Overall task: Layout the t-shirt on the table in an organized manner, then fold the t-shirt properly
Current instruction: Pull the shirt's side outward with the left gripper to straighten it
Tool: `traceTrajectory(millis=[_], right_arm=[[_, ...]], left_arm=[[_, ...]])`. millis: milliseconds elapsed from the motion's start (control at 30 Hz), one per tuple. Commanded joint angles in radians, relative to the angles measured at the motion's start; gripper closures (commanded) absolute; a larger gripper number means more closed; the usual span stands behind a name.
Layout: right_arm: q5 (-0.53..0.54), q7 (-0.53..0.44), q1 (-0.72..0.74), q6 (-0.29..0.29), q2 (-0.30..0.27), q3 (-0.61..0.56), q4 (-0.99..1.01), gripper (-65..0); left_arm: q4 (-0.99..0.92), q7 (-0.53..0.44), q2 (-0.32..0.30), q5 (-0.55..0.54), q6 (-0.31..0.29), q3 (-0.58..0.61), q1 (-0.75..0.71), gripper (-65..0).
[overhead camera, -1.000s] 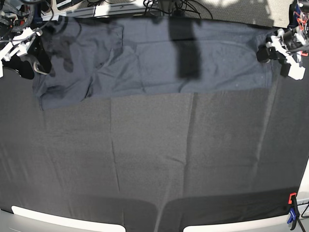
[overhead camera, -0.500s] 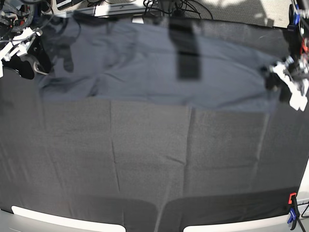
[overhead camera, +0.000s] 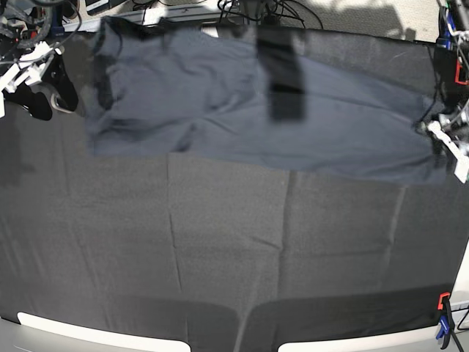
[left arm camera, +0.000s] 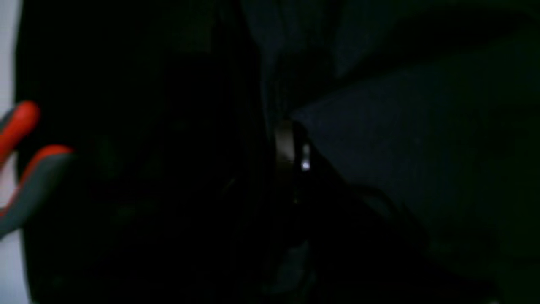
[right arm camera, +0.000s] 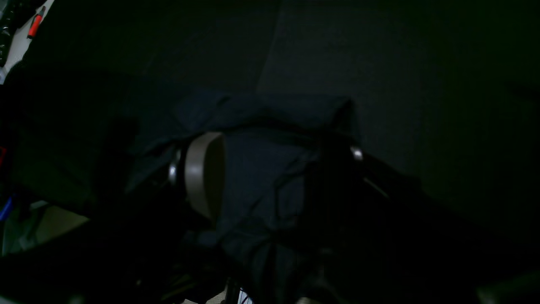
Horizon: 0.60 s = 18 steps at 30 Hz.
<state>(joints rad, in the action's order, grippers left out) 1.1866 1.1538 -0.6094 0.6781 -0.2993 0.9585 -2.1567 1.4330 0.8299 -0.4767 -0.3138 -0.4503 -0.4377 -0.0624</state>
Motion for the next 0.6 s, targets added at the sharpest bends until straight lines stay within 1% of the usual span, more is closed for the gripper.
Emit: traceTrajectory(millis=[0, 67, 200, 267, 300, 367, 400, 467, 567], right_arm=[[0.026, -0.02, -0.001, 0.02, -0.014, 0.01, -0.016, -35.1], [0.026, -0.02, 0.0, 0.02, -0.014, 0.01, -0.016, -35.1], [0.026, -0.041, 0.0, 0.02, -0.013, 0.01, -0.016, -35.1], [0.02, -0.075, 0.002, 0.02, -0.014, 0.01, -0.016, -35.1], [0.003, -0.076, 0.01, 0.02, -0.013, 0.01, -0.017, -35.1], [-0.056, -0.077, 0.04, 0.02, 0.006, 0.011, -0.016, -35.1], [-0.066, -0.077, 0.057, 0.02, 0.019, 0.011, -0.016, -35.1], [-0.06, -0.076, 0.089, 0.02, 0.041, 0.011, -0.016, -35.1], [-0.057, -0.072, 0.128, 0.02, 0.056, 0.011, -0.016, -35.1]], left_arm=[[0.014, -0.016, -0.023, -0.005, 0.014, -0.006, 0.026, 0.0], [0.016, 0.051, -0.023, -0.051, 0.013, -0.006, 0.039, 0.0], [0.056, 0.283, -0.022, -0.254, 0.005, -0.006, 0.045, 0.0], [0.09, 0.37, -0.022, -0.338, -0.013, -0.006, 0.043, 0.0], [0.109, 0.402, -0.022, -0.374, -0.014, -0.006, 0.042, 0.0], [0.153, 0.448, -0.022, -0.446, -0.013, -0.006, 0.042, 0.0], [0.179, 0.462, -0.022, -0.489, -0.013, -0.006, 0.04, 0.0], [0.238, 0.464, -0.021, -0.566, -0.013, -0.006, 0.024, 0.0], [0.332, 0.459, -0.013, -0.637, -0.014, -0.006, -0.034, 0.0]])
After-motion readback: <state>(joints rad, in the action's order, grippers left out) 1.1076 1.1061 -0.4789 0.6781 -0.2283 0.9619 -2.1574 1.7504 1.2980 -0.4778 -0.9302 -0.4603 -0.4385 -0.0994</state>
